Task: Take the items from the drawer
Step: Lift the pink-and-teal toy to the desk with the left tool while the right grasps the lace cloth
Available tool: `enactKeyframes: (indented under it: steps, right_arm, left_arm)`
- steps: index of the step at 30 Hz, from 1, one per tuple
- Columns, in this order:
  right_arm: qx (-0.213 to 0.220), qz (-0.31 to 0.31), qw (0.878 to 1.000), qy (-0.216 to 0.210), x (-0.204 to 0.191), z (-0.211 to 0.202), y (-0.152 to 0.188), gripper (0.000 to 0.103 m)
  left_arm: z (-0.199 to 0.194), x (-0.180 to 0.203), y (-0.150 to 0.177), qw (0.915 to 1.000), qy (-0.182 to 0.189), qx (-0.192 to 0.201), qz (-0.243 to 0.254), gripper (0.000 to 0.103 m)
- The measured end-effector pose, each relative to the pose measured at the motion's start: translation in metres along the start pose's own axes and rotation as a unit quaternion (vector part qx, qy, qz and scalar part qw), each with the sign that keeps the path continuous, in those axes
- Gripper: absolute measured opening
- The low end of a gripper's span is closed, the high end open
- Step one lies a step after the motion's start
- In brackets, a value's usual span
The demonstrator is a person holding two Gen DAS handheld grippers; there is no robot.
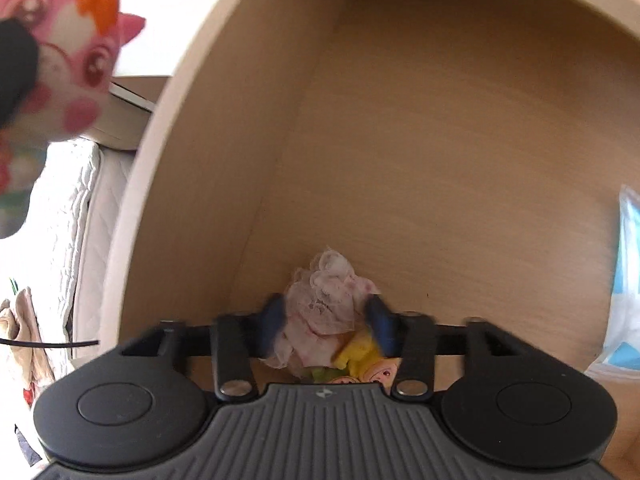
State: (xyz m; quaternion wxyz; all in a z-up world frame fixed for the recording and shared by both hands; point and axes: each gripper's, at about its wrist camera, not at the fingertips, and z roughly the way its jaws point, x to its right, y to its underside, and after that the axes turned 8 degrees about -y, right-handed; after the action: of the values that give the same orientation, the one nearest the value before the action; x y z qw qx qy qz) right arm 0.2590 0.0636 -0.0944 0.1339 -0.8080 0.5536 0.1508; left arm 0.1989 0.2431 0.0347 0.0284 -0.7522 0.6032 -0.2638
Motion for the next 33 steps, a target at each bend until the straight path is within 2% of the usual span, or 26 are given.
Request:
enactKeyframes:
  steps: [1, 3, 6, 10, 14, 17, 22, 25, 29, 33]
  right_arm:
    - [0.006, 0.002, 1.000, 0.007, 0.001, -0.002, 0.002, 0.024]
    - [0.027, 0.013, 0.999, 0.015, 0.005, -0.013, 0.007, 0.019]
    - [0.081, 0.042, 0.996, 0.022, 0.019, -0.047, 0.019, 0.018]
    - [0.149, 0.094, 0.984, 0.030, 0.046, -0.095, 0.041, 0.017]
    - [0.211, 0.128, 0.967, 0.059, 0.066, -0.139, 0.068, 0.017]
    - [0.253, 0.140, 0.954, 0.082, 0.071, -0.165, 0.087, 0.017]
    - [0.293, 0.167, 0.938, 0.087, 0.092, -0.206, 0.106, 0.017]
    - [0.306, 0.178, 0.931, 0.088, 0.106, -0.198, 0.104, 0.017]
    - [0.321, 0.186, 0.925, 0.083, 0.110, -0.205, 0.110, 0.017]
    - [0.334, 0.187, 0.920, 0.080, 0.113, -0.214, 0.115, 0.017]
  left_arm:
    - [0.001, 0.001, 0.000, 1.0000, 0.001, -0.002, 0.003, 0.040]
    - [0.005, 0.004, 0.002, 0.9999, 0.004, -0.009, 0.011, 0.040]
    - [0.014, 0.011, 0.006, 0.9994, 0.010, -0.025, 0.022, 0.040]
    - [0.032, 0.025, 0.014, 0.9976, 0.018, -0.059, 0.031, 0.040]
    - [0.045, 0.054, 0.019, 0.9925, 0.035, -0.086, 0.080, 0.040]
    - [0.048, 0.079, 0.017, 0.9878, 0.051, -0.088, 0.118, 0.040]
    - [0.039, 0.113, -0.010, 0.9869, 0.067, -0.017, 0.145, 0.040]
    - [0.038, 0.131, -0.032, 0.9864, 0.078, 0.039, 0.139, 0.040]
    - [0.053, 0.161, -0.055, 0.9798, 0.051, 0.109, 0.160, 0.041]
    - [0.082, 0.174, -0.069, 0.9762, 0.023, 0.137, 0.166, 0.042]
